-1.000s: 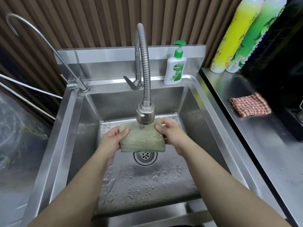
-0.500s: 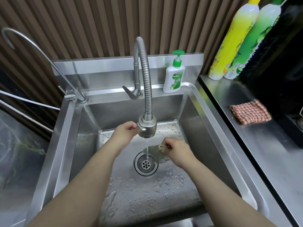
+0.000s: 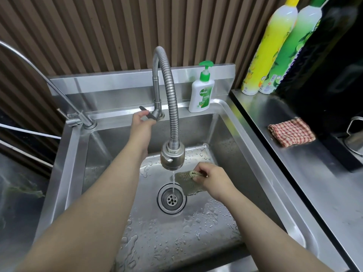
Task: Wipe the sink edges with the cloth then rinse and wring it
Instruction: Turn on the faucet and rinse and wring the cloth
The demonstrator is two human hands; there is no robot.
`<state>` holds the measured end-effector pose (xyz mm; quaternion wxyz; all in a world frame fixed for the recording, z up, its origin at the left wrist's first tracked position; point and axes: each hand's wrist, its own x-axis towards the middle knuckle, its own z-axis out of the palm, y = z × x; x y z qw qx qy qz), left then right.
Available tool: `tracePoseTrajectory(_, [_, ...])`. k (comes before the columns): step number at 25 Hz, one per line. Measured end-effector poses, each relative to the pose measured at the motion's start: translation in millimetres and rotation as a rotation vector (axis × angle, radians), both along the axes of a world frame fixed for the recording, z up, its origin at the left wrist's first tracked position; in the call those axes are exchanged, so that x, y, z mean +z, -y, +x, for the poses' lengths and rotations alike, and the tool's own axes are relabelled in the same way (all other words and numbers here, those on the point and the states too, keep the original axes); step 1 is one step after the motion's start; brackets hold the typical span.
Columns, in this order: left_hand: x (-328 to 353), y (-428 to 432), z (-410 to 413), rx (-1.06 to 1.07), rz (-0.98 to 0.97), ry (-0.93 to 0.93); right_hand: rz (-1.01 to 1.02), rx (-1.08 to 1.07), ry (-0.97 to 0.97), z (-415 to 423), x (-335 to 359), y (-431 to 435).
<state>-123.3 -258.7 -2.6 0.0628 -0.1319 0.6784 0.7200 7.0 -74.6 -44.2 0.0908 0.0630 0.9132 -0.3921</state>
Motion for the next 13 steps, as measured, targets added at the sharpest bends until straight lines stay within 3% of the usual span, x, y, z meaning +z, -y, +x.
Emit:
tracePoseTrajectory(5, [-17.9,9.9,-30.7,-0.043,-0.014,-0.023,-0.019,-0.021,0.017,2.5,0.8,-0.4])
tracePoseTrajectory(10, [-3.1,1.2,-21.3,-0.197,-0.320,-0.187,-0.164,-0.064,0.016,6.5,8.8,-2.9])
tracePoseTrajectory(13, [-8.7,8.9,3.7,-0.240,-0.405,-0.199,-0.238,-0.026,0.045,10.2,17.3,-2.2])
